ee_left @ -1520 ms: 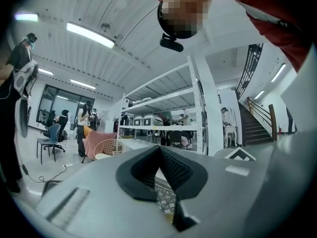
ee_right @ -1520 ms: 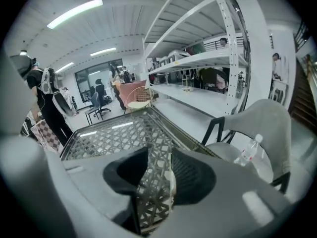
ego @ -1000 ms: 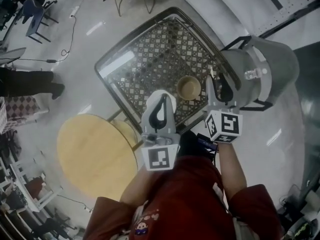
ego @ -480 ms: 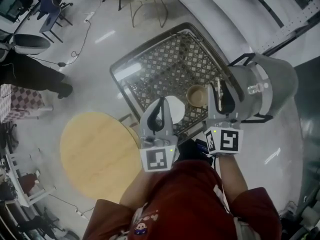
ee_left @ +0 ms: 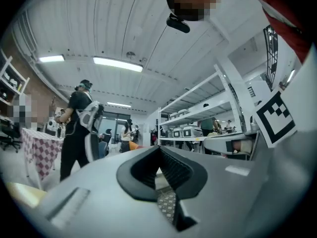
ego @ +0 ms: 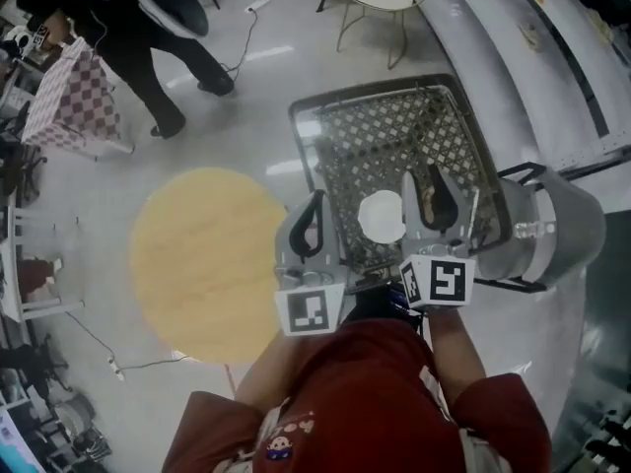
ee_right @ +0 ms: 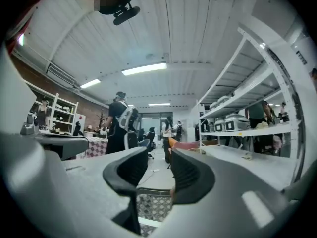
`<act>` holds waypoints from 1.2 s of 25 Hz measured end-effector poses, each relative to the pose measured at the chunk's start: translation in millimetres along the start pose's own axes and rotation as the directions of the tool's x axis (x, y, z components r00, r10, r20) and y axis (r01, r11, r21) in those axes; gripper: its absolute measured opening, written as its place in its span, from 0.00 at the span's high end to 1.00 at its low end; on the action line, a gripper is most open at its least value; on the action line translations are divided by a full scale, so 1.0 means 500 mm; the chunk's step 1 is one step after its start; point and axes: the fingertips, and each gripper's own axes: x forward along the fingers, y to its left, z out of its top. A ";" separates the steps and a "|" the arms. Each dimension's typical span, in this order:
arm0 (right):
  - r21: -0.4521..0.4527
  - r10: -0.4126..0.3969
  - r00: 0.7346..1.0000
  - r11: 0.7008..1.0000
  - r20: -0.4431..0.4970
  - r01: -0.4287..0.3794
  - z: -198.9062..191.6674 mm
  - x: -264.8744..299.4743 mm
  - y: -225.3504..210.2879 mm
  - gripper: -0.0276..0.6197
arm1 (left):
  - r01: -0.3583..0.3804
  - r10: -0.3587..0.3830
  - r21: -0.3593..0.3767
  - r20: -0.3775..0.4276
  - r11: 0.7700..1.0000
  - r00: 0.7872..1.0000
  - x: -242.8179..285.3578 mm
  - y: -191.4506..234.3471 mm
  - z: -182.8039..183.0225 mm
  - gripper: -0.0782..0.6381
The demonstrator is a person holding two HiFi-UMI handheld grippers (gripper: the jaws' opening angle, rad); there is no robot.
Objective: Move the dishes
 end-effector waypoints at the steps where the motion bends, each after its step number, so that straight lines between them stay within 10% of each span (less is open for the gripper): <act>1: -0.001 0.032 0.999 0.999 0.004 -0.032 0.003 0.007 0.031 0.74 | -0.032 0.032 0.005 0.000 0.999 0.999 -0.016 0.026 0.003 0.88; 12: -0.003 0.405 0.914 0.914 0.018 -0.405 0.012 0.028 0.388 0.74 | -0.375 0.376 0.053 0.002 0.925 0.927 -0.237 0.272 0.026 0.88; 30: -0.010 0.752 0.657 0.658 0.052 -0.753 0.040 -0.083 0.853 0.74 | -0.732 0.731 0.109 0.054 0.672 0.680 -0.638 0.524 0.082 0.88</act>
